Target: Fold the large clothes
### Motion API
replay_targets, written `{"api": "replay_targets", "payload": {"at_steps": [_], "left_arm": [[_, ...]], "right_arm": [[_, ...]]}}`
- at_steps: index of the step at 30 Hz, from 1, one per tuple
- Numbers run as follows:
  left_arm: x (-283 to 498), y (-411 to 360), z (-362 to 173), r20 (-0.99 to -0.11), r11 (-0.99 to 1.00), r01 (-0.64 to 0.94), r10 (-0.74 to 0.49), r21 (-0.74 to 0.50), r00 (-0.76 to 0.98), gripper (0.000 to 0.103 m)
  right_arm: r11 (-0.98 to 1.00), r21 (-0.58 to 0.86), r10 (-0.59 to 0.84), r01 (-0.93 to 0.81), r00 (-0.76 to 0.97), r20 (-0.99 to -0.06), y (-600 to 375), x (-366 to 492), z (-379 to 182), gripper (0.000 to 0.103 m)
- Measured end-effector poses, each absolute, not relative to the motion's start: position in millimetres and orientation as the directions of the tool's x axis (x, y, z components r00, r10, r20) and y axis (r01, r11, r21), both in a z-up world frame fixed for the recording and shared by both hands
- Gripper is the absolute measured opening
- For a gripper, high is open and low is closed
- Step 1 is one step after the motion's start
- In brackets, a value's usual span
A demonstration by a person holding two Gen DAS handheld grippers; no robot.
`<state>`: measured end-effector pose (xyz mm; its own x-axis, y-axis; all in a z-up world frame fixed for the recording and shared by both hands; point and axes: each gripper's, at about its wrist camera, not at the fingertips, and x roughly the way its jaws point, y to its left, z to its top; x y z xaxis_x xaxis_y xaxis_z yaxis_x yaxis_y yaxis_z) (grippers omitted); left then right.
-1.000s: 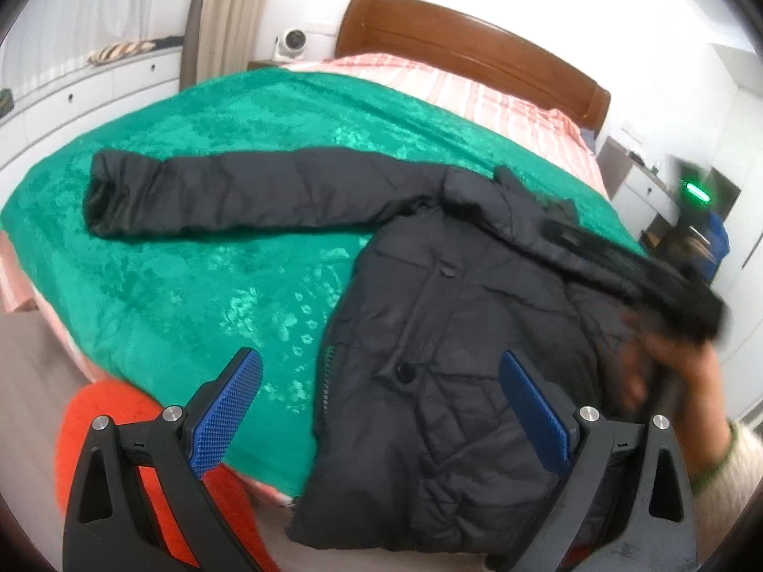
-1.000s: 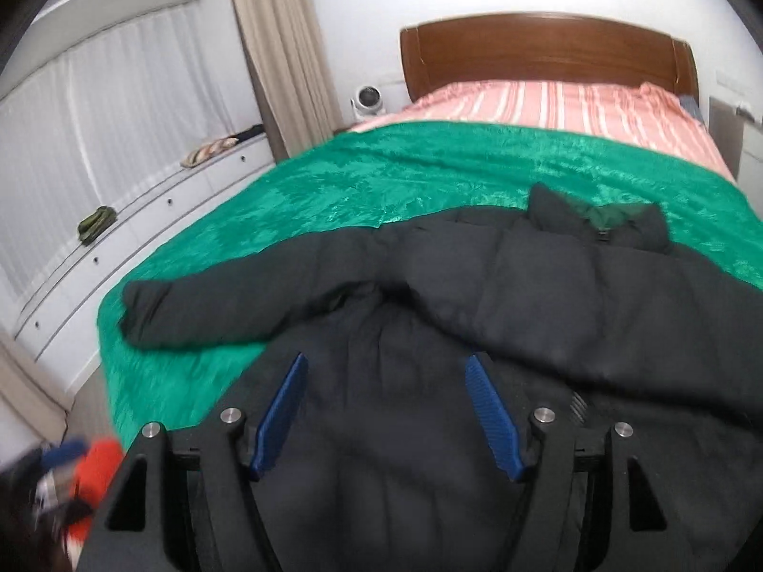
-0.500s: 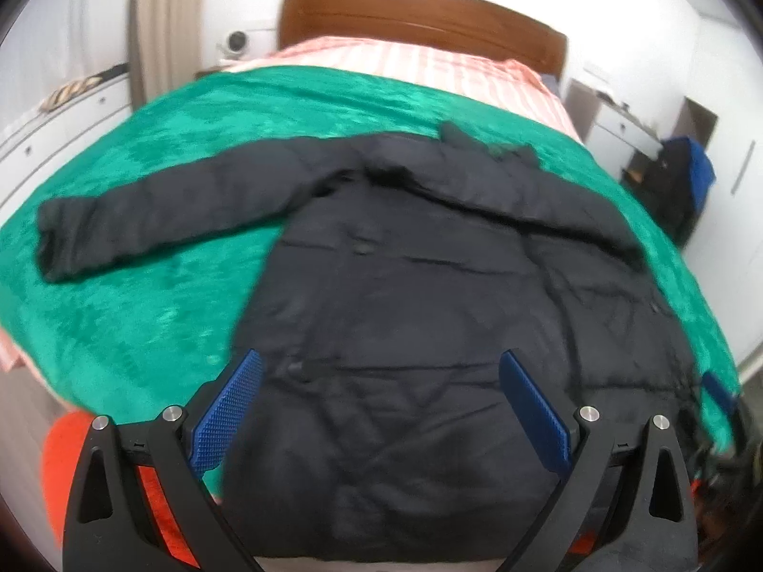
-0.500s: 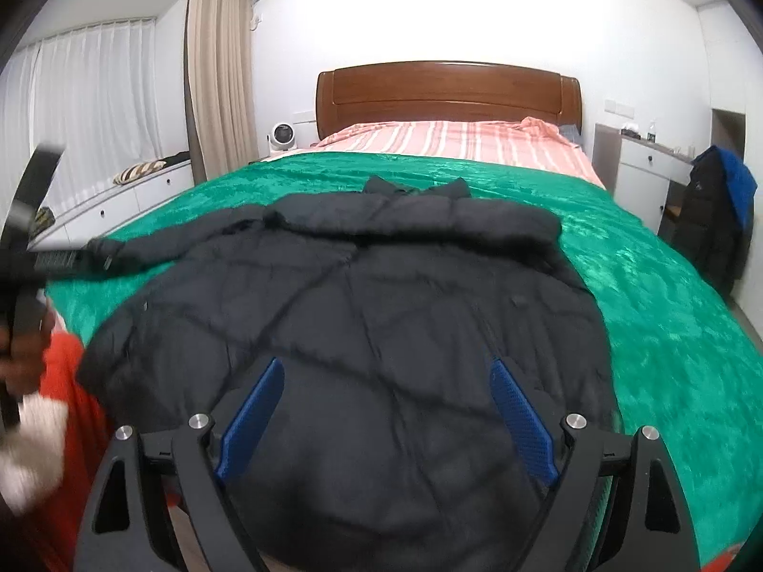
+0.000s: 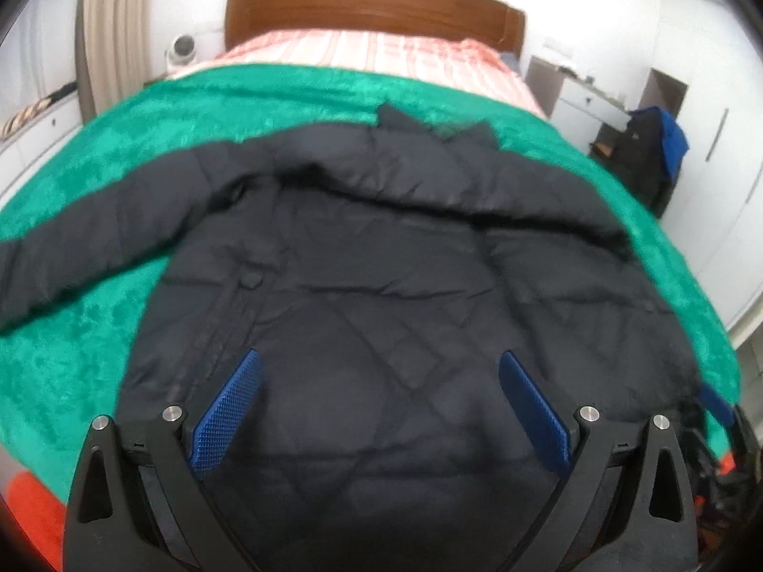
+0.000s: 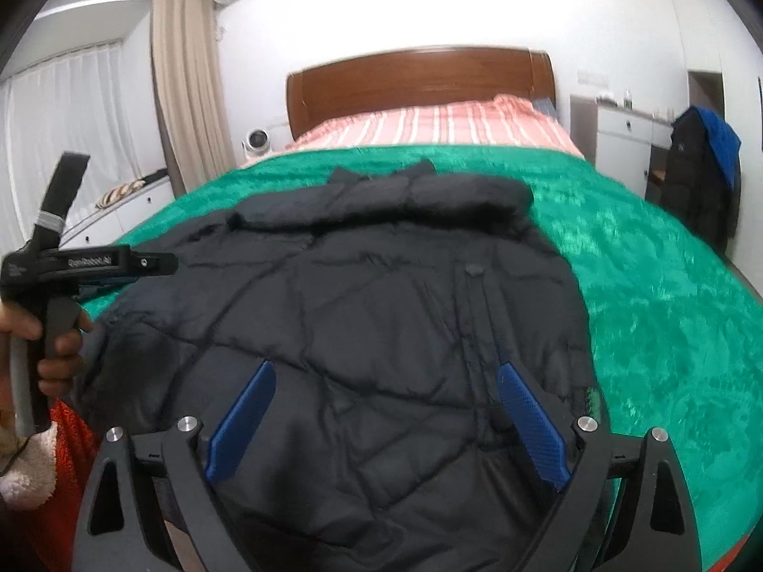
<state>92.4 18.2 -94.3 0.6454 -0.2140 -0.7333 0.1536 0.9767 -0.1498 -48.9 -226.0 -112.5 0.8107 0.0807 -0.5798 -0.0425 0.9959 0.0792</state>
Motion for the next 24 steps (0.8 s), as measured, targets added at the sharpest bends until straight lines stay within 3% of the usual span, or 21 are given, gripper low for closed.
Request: {"api": "replay_targets", "payload": {"at_steps": [3, 7, 11, 24], "left_arm": [[100.7, 22.7, -123.2, -0.776, 0.983, 0.122, -0.182, -0.135, 0.605, 0.101], [89.8, 21.3, -131.5, -0.756, 0.984, 0.149, -0.172, -0.100, 0.631, 0.103], [86.8, 17.4, -133.3, -0.768, 0.987, 0.150, -0.146, -0.066, 0.624, 0.103], [94.9, 14.1, -140.2, -0.817, 0.986, 0.167, -0.119, -0.028, 0.565, 0.103]], "right_arm": [[0.995, 0.098, 0.074, -0.017, 0.778, -0.623, -230.5, -41.8, -124.1, 0.094], [0.995, 0.095, 0.059, 0.006, 0.746, -0.663, -232.1, -36.7, -136.7, 0.096], [0.994, 0.106, 0.059, 0.017, 0.742, -0.668, -231.6, -35.9, -142.1, 0.103], [0.995, 0.093, 0.035, 0.038, 0.734, -0.678, -230.7, -38.5, -146.7, 0.103]]}}
